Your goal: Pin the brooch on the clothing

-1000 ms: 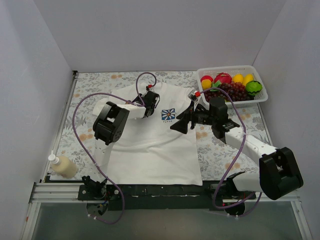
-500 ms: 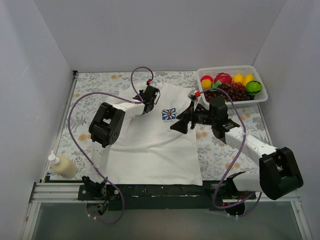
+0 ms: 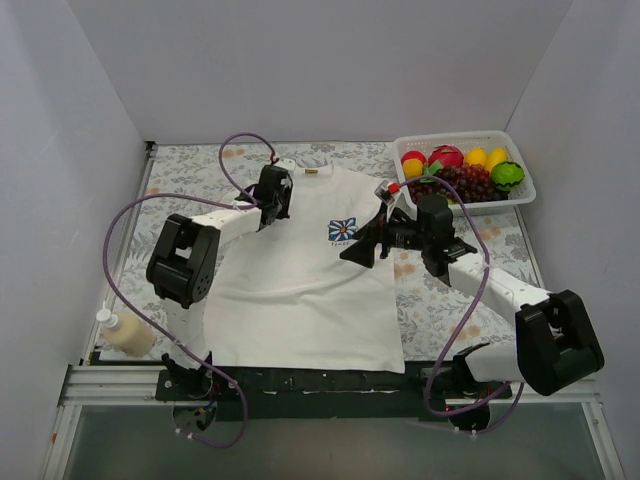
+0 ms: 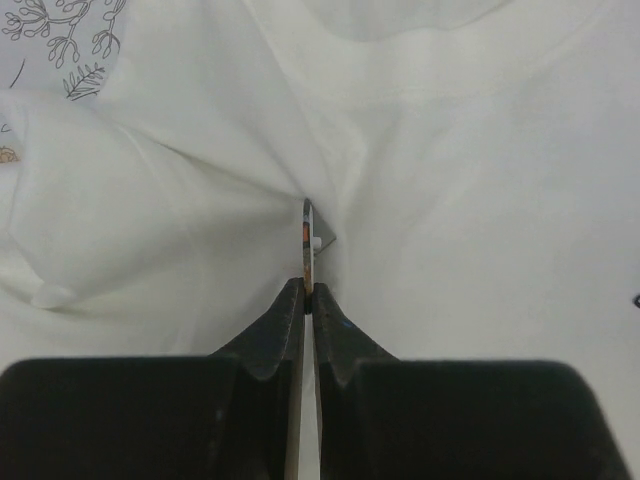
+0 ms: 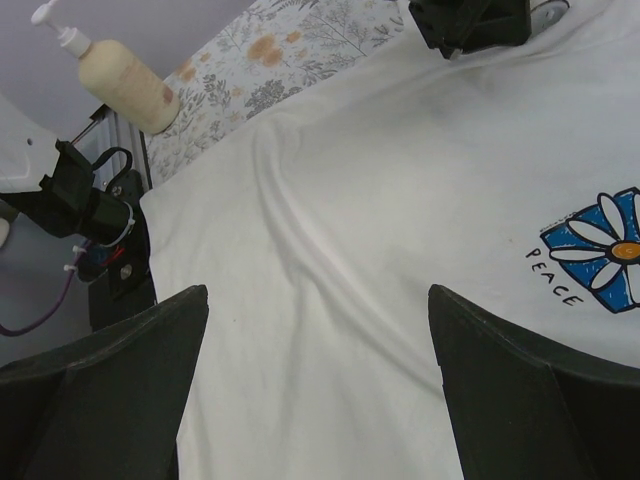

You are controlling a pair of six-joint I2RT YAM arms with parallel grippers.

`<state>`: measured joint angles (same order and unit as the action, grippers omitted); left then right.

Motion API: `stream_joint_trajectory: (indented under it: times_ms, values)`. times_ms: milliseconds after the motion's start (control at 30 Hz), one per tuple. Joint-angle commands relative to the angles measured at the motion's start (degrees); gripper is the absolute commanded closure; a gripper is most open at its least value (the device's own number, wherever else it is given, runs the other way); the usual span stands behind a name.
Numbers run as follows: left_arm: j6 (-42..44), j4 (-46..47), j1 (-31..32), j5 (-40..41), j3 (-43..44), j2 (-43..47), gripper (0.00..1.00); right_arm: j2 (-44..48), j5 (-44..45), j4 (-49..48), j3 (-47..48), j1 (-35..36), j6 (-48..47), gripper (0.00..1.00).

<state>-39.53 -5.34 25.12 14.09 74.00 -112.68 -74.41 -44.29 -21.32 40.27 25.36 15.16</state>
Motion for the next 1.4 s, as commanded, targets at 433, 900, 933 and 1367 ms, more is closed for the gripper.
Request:
stream_joint_trajectory:
  times_ms: [433, 900, 933, 1367]
  values:
    - [-7.6, 15.2, -7.1, -25.3, -12.4, 15.7, 1.0, -6.2, 3.1, -4.5, 3.6, 0.1, 3.3, 0.02]
    - [-7.9, 16.9, -8.3, -33.2, -15.5, 19.3, 1.0, -16.6, 10.5, -1.6, 13.2, 3.4, 4.0, 0.04]
    - [-7.7, 16.7, -8.5, -33.9, -15.6, 19.6, 1.0, -16.9, 9.9, -1.6, 13.4, 3.5, 3.7, 0.04]
    - [-0.2, 11.9, -10.2, -46.9, -16.4, 23.6, 1.0, -15.9, 3.5, -5.1, 14.3, 3.6, -4.1, 0.03]
